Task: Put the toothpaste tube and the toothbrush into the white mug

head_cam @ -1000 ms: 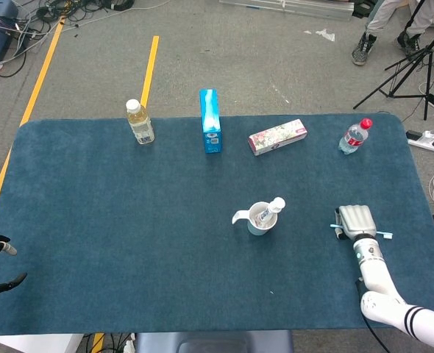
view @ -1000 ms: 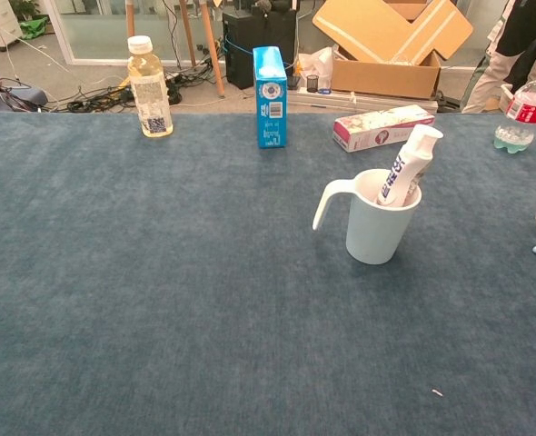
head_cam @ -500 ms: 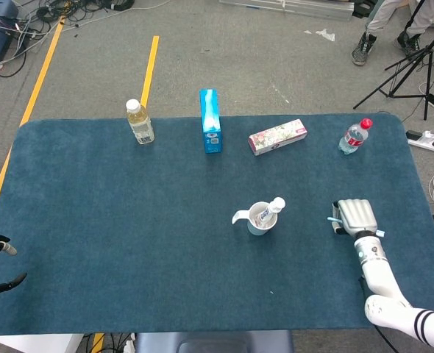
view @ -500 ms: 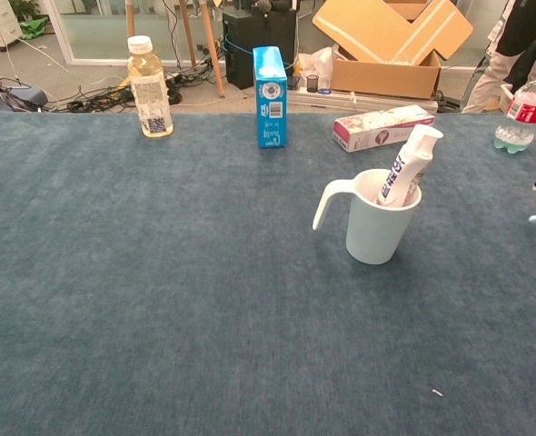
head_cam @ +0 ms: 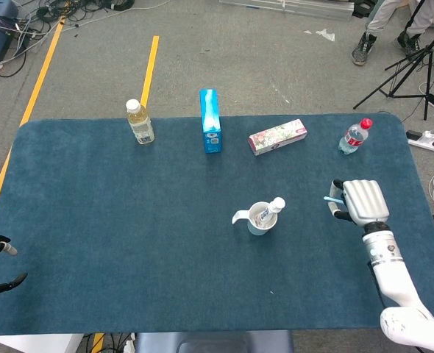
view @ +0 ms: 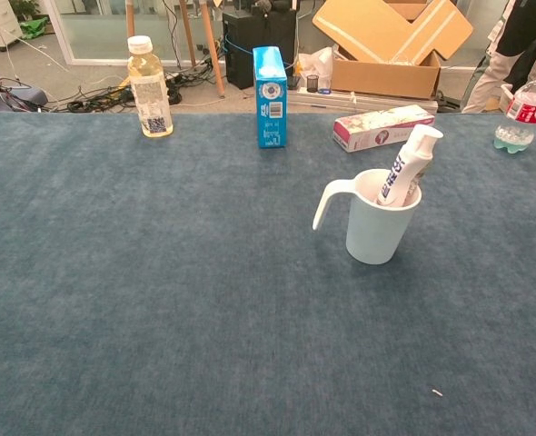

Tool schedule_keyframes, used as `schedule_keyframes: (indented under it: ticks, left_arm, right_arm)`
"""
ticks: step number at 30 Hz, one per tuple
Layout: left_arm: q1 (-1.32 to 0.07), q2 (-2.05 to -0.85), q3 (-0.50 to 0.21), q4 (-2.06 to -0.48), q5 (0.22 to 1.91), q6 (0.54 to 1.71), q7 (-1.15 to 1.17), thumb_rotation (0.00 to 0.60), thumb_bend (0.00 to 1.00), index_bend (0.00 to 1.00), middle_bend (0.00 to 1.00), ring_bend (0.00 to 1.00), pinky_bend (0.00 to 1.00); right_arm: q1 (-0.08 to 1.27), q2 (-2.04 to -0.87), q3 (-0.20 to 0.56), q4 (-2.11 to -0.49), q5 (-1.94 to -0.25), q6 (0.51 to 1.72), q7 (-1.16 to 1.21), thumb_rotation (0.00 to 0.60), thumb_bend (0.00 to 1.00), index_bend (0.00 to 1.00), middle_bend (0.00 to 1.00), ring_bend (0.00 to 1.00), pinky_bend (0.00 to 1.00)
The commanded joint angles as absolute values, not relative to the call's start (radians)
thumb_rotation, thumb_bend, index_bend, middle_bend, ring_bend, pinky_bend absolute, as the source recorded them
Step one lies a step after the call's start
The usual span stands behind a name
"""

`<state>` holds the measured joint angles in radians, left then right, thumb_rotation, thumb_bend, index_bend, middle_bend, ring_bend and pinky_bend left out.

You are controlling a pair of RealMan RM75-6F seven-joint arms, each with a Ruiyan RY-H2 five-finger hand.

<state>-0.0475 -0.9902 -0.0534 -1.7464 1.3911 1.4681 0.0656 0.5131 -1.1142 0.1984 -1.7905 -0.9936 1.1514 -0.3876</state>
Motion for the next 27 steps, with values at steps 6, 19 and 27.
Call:
schedule_keyframes:
  ticks: [6, 19, 27]
  left_arm:
    - [-0.048, -0.990, -0.053, -1.747, 1.391, 1.466, 0.066, 0.600, 0.00, 0.47, 0.32, 0.33, 0.39]
    - [-0.048, -0.988, -0.055, -1.746, 1.389, 1.468, 0.059, 0.600, 0.00, 0.47, 0.32, 0.33, 0.39]
    - [-0.046, -0.986, -0.054, -1.749, 1.393, 1.472, 0.058, 0.600, 0.00, 0.47, 0.32, 0.33, 0.39]
  right_arm:
    - [0.492, -1.025, 0.254, -1.946, -1.158, 1.204, -0.225, 0.600, 0.34, 0.64, 1.00, 1.00, 1.00]
    - [0.503, -1.075, 0.235, -1.922, -1.491, 1.228, 0.166, 0.600, 0.34, 0.64, 1.00, 1.00, 1.00]
    - [0.515, -1.107, 0.231, -1.916, -1.534, 1.238, 0.366, 0.600, 0.35, 0.65, 1.00, 1.00, 1.00]
